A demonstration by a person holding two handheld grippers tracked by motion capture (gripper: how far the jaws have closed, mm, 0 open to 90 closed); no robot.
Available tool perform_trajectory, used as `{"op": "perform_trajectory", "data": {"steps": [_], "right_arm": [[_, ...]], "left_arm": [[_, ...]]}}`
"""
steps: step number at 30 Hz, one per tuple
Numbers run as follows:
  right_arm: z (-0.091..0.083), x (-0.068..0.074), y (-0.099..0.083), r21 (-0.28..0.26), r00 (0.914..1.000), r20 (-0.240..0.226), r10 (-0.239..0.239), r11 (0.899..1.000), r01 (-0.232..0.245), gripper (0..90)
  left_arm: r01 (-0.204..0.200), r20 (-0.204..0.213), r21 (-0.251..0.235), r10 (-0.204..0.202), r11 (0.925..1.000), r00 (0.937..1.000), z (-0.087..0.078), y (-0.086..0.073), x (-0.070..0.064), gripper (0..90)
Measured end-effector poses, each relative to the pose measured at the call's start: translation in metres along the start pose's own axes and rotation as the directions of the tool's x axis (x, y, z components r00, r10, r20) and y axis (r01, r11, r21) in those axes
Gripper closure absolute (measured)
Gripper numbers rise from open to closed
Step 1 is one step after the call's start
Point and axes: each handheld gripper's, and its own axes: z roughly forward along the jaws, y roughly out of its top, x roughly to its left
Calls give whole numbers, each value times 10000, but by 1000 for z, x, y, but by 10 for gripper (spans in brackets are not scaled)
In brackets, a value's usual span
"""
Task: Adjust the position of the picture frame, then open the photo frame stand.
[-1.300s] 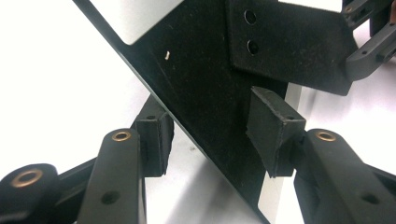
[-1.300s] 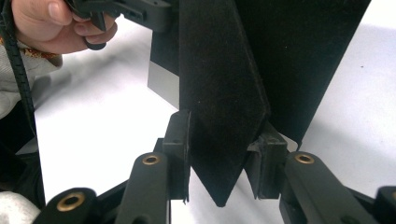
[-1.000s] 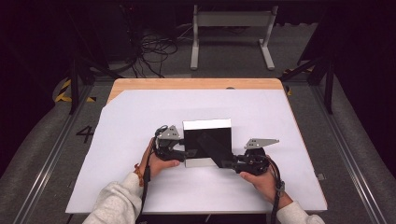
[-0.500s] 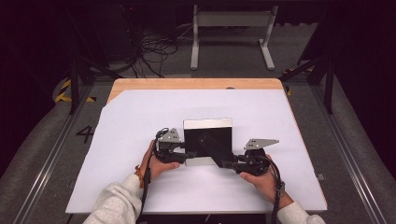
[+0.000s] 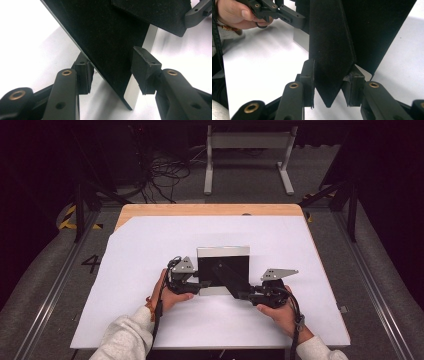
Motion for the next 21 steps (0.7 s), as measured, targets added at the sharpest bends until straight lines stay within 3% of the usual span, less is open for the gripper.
{"op": "perform_trajectory", "data": {"steps": [21], "right_arm": [[-2,8,0,146,9979,204,-620,9980,617,685]], "left_arm": [[-517,-708,-17,514,9987,9962,-4,4,-6,581]]}}
